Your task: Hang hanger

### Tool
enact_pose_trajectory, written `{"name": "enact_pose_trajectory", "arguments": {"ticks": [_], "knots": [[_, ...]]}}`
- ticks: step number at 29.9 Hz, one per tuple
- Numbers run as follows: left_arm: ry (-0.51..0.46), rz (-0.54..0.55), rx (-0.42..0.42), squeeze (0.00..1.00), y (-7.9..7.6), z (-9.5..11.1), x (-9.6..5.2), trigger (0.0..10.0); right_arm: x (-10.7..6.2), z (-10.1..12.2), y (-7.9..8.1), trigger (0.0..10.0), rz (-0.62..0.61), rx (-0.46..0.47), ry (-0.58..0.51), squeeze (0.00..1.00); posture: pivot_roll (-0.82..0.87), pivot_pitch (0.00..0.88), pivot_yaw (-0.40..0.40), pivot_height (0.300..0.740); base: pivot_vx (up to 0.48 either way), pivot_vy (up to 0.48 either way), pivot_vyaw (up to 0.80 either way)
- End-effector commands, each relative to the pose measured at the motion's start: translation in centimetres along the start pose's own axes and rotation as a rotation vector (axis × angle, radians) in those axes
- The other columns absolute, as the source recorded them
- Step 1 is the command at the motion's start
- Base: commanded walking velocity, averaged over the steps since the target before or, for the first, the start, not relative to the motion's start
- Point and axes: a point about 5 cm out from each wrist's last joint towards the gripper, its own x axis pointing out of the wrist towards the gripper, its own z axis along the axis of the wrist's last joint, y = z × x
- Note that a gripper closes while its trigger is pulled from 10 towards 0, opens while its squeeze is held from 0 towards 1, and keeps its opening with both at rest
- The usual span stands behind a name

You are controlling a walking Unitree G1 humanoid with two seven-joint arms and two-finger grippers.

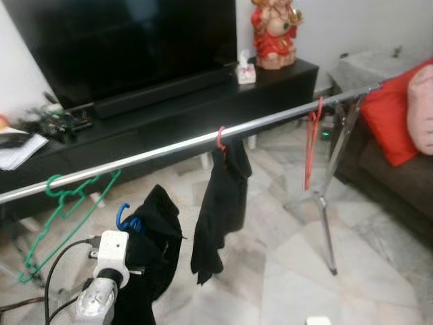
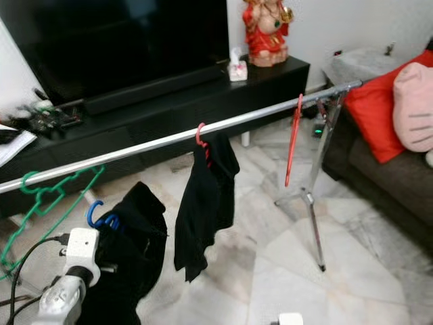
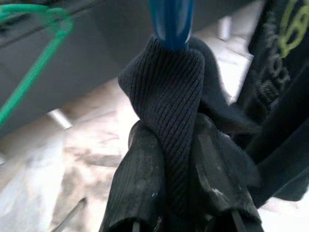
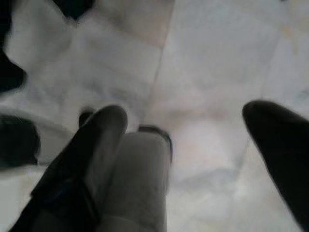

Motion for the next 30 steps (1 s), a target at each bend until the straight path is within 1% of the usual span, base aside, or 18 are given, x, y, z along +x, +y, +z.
{"name": "enact_pose_trajectory", "arguments": {"ticks": [1, 6, 10, 12, 14, 15, 16, 18, 20, 27, 29, 30], "knots": [[-0.072, -0.024, 0.012, 0.00, -0.3, 1.8, 0.6, 10.0, -0.4, -2.1, 0.5, 10.0, 0.015, 0.011, 0.081, 0.00, -0.16, 0.000, 0.115, 0.740, 0.000, 0.000, 0.00], [-0.092, -0.042, 0.006, 0.00, -0.6, 2.2, 0.5, 10.0, -0.4, -2.1, 0.5, 10.0, 0.017, 0.003, 0.081, 0.00, -0.16, 0.000, 0.113, 0.740, 0.000, 0.000, 0.00], [-0.099, -0.037, 0.012, 0.00, -0.5, 2.4, 0.5, 10.0, -0.4, -2.0, 0.5, 10.0, 0.016, 0.002, 0.077, 0.00, -0.16, 0.000, 0.113, 0.740, 0.000, 0.000, 0.00], [-0.109, -0.055, 0.023, 0.00, -0.6, 2.6, 0.5, 10.0, -0.4, -1.9, 0.5, 10.0, 0.013, 0.004, 0.072, 0.00, -0.16, 0.000, 0.113, 0.740, 0.000, 0.000, 0.00], [-0.119, -0.099, 0.026, 0.00, -1.2, 3.3, 0.7, 10.0, -0.4, -1.9, 0.5, 10.0, 0.010, 0.002, 0.070, 0.00, -0.16, 0.000, 0.110, 0.740, 0.000, 0.000, 0.00], [-0.125, -0.139, 0.041, 0.00, -1.8, 3.8, 1.0, 10.0, -0.4, -1.9, 0.5, 10.0, 0.009, 0.001, 0.069, 0.00, -0.15, 0.000, 0.110, 0.740, 0.000, 0.000, 0.00], [-0.125, -0.139, 0.041, 0.00, -1.8, 3.8, 1.0, 10.0, -0.4, -1.9, 0.5, 10.0, 0.009, 0.001, 0.069, 0.00, -0.15, 0.000, 0.110, 0.740, 0.000, 0.000, 0.00], [-0.131, -0.179, 0.095, 0.00, -2.5, 4.4, 1.3, 10.0, -0.4, -1.9, 0.5, 10.0, 0.009, -0.001, 0.069, 0.00, -0.15, 0.000, 0.110, 0.740, 0.000, 0.000, 0.00], [-0.145, -0.215, 0.108, 0.00, -3.2, 5.1, 1.8, 10.0, -0.4, -1.8, 0.5, 10.0, 0.009, -0.003, 0.068, 0.00, -0.15, 0.000, 0.110, 0.740, 0.000, 0.000, 0.00], [-0.148, -0.218, 0.097, 0.00, -3.2, 5.4, 1.9, 10.0, -0.3, -1.8, 0.5, 10.0, 0.008, -0.001, 0.067, 0.00, -0.16, 0.000, 0.114, 0.740, 0.000, 0.000, 0.00], [-0.106, -0.122, 0.069, 0.00, -1.8, 4.6, 1.9, 10.0, -0.3, -1.8, 0.5, 10.0, -0.005, 0.003, 0.066, 0.00, -0.16, 0.000, 0.113, 0.740, 0.000, 0.000, 0.00], [-0.106, -0.124, 0.069, 0.00, -1.8, 4.6, 1.9, 10.0, -0.3, -1.8, 0.5, 10.0, -0.005, 0.001, 0.067, 0.00, -0.16, 0.000, 0.112, 0.740, 0.000, 0.000, 0.00]]}}
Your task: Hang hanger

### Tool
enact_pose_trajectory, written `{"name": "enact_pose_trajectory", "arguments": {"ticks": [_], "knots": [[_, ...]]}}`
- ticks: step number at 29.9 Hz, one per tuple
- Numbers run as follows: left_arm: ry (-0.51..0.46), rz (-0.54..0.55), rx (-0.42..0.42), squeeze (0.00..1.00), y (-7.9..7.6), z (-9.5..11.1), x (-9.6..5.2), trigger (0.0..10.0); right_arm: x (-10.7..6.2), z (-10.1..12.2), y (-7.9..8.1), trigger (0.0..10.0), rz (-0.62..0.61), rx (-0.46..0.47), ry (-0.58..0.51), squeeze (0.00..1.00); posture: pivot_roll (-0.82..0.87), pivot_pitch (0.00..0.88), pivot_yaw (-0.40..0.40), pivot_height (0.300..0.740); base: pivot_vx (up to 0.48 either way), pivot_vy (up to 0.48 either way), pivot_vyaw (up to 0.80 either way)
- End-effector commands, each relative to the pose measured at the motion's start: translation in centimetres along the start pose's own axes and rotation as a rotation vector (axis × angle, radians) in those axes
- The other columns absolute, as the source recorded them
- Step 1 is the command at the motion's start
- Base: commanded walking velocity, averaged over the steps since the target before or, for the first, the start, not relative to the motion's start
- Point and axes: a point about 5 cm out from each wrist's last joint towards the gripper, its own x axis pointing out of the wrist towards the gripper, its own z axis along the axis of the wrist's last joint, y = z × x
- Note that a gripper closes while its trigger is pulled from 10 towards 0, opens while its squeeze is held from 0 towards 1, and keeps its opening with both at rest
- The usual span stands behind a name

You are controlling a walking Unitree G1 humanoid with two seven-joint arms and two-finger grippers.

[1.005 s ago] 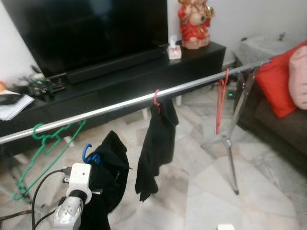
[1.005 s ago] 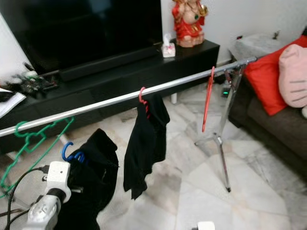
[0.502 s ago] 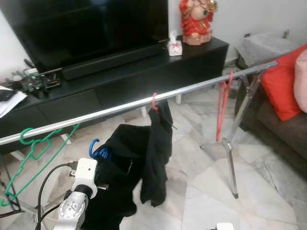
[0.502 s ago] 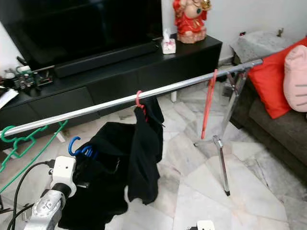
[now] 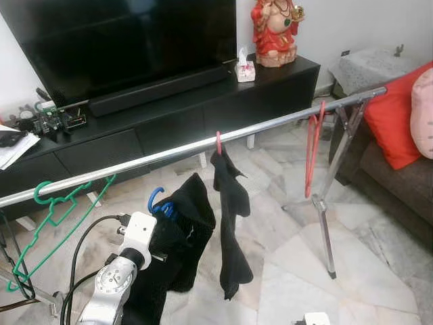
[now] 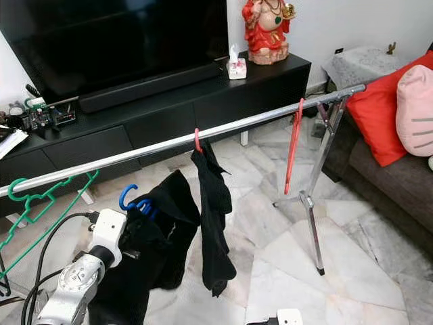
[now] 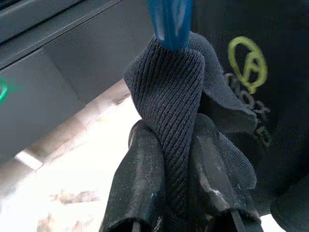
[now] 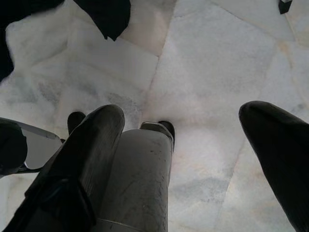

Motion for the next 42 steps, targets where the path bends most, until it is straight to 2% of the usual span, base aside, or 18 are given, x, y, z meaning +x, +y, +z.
{"name": "enact_pose_trajectory", "arguments": {"ticks": [1, 14, 22, 36, 42], "knots": [[-0.013, 0.047, 0.005, 0.00, 1.2, 0.6, 0.1, 10.0, -0.3, -1.6, 0.6, 10.0, 0.011, 0.002, 0.059, 0.00, -0.16, 0.000, 0.112, 0.740, 0.000, 0.000, 0.00], [-0.032, 0.017, -0.025, 0.00, 0.2, 1.2, 0.7, 10.0, -0.3, -1.5, 0.5, 10.0, -0.001, 0.028, 0.054, 0.00, -0.16, 0.000, 0.107, 0.740, 0.000, 0.000, -0.05], [-0.034, -0.002, -0.035, 0.00, -0.1, 1.3, 0.7, 10.0, -0.3, -1.4, 0.5, 10.0, -0.001, 0.010, 0.045, 0.00, -0.16, 0.000, 0.105, 0.740, 0.000, 0.000, -0.22], [-0.043, -0.036, -0.038, 0.00, -0.7, 1.6, 0.8, 10.0, -0.3, -1.6, 0.6, 10.0, -0.006, 0.020, 0.054, 0.00, -0.16, 0.000, 0.109, 0.740, 0.000, 0.348, 0.00], [-0.056, -0.046, -0.038, 0.00, -0.9, 1.9, 0.9, 10.0, -0.3, -1.6, 0.6, 10.0, 0.014, -0.008, 0.064, 0.00, -0.16, 0.000, 0.109, 0.740, 0.000, 0.301, -0.09]]}}
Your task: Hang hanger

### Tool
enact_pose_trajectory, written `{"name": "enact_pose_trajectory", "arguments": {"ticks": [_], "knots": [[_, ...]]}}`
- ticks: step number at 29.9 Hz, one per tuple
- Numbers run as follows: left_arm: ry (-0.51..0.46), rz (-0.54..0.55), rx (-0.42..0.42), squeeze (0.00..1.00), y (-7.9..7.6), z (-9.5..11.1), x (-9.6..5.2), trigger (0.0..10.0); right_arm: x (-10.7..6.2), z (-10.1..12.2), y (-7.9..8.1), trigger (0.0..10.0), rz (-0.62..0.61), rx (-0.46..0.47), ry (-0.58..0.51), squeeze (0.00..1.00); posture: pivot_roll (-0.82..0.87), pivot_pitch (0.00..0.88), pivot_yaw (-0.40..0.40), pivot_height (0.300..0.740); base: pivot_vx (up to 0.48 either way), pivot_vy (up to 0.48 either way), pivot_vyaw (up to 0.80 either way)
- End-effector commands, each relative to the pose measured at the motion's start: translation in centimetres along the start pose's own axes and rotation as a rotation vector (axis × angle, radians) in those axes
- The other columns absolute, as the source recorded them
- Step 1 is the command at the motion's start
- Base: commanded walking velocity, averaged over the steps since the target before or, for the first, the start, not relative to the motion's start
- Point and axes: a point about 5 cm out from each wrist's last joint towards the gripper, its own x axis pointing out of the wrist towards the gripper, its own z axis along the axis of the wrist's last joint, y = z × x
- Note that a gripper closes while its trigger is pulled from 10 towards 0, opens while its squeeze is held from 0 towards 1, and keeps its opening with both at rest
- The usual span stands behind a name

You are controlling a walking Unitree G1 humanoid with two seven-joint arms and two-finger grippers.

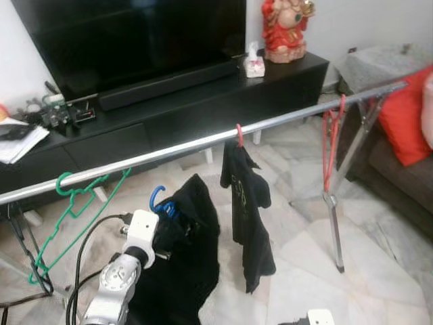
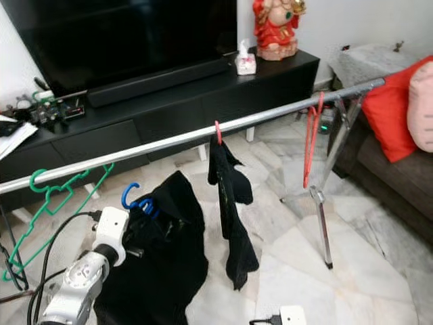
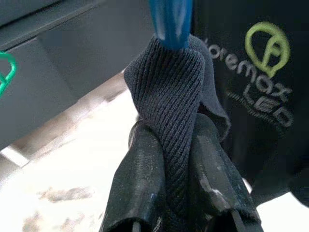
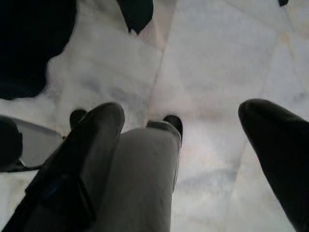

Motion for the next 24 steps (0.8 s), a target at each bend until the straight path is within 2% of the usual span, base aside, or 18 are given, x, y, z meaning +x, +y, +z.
{"name": "enact_pose_trajectory", "arguments": {"ticks": [1, 12, 16, 24], "knots": [[-0.041, 0.013, 0.015, 0.00, 1.0, 1.0, -0.1, 10.0, -0.3, -1.7, 1.4, 10.0, 0.047, -0.004, 0.070, 0.00, -0.16, 0.000, 0.109, 0.740, 0.000, 0.000, 0.00], [-0.063, -0.045, 0.022, 0.00, -0.4, 1.7, 0.2, 10.0, -0.3, -1.7, 1.3, 10.0, 0.031, 0.000, 0.068, 0.00, -0.15, 0.000, 0.110, 0.740, 0.000, 0.000, 0.00], [-0.081, -0.065, 0.001, 0.00, -1.1, 2.0, 0.3, 10.0, -0.3, -1.7, 1.3, 10.0, 0.023, 0.000, 0.065, 0.00, -0.15, 0.000, 0.108, 0.740, 0.000, 0.000, 0.00], [-0.071, -0.097, 0.005, 0.00, -1.8, 2.3, 0.6, 10.0, -0.3, -1.7, 1.2, 10.0, 0.013, 0.000, 0.062, 0.00, -0.15, 0.000, 0.104, 0.740, 0.000, 0.000, 0.00]]}}
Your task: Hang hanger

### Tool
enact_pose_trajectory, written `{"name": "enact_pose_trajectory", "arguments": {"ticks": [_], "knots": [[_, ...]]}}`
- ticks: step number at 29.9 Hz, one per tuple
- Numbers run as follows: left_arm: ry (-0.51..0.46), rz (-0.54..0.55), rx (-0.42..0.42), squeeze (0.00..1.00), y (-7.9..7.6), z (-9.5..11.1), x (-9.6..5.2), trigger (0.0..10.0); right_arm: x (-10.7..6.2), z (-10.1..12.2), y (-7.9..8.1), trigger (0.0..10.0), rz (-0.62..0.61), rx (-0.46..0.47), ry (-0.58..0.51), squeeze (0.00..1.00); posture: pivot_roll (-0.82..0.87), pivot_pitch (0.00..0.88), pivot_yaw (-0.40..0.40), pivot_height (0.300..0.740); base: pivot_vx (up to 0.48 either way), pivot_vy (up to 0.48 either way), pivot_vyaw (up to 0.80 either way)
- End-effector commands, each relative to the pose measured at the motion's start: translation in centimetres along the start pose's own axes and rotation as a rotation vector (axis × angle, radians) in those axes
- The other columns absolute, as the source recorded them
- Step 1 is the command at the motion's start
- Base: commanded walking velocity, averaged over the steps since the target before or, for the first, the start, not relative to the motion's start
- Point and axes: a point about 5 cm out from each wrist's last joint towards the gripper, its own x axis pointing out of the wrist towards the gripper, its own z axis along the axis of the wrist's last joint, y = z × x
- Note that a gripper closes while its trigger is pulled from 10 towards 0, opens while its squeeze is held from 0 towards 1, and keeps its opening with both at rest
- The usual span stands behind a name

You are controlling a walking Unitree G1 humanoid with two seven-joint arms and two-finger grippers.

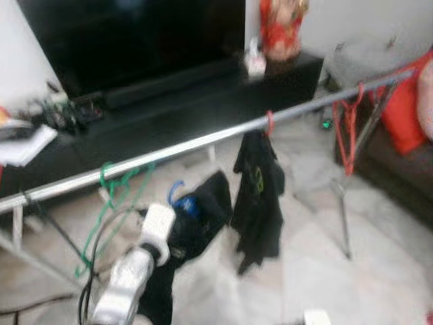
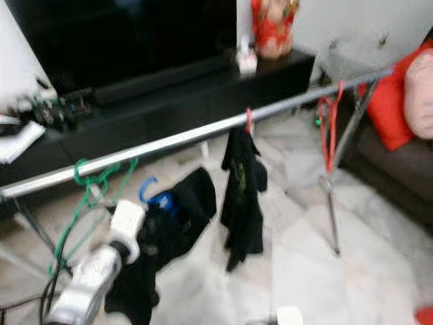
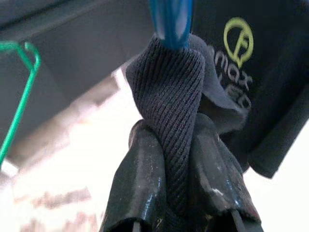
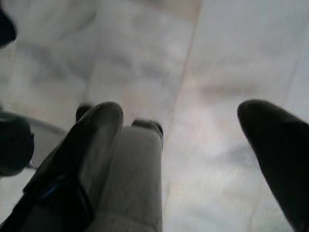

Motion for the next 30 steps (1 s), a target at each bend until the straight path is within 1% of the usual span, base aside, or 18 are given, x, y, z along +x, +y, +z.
{"name": "enact_pose_trajectory", "arguments": {"ticks": [1, 10, 30], "knots": [[-0.032, -0.017, 0.008, 0.00, -0.20, 0.99, 0.38, 10.0, -0.25, -1.32, 0.42, 10.0, 0.010, -0.002, 0.048, 0.00, -0.15, 0.000, 0.104, 0.740, 0.000, 0.000, 0.00], [-0.038, -0.028, 0.008, 0.00, -0.45, 1.24, 0.54, 10.0, -0.25, -1.32, 0.40, 10.0, 0.012, -0.009, 0.049, 0.00, -0.15, 0.000, 0.103, 0.740, 0.000, 0.000, 0.00], [-0.051, -0.027, 0.008, 0.00, -0.61, 1.71, 0.91, 10.0, -0.24, -1.27, 0.37, 10.0, 0.010, -0.015, 0.048, 0.00, -0.15, 0.000, 0.101, 0.740, 0.295, 0.000, 0.00]]}}
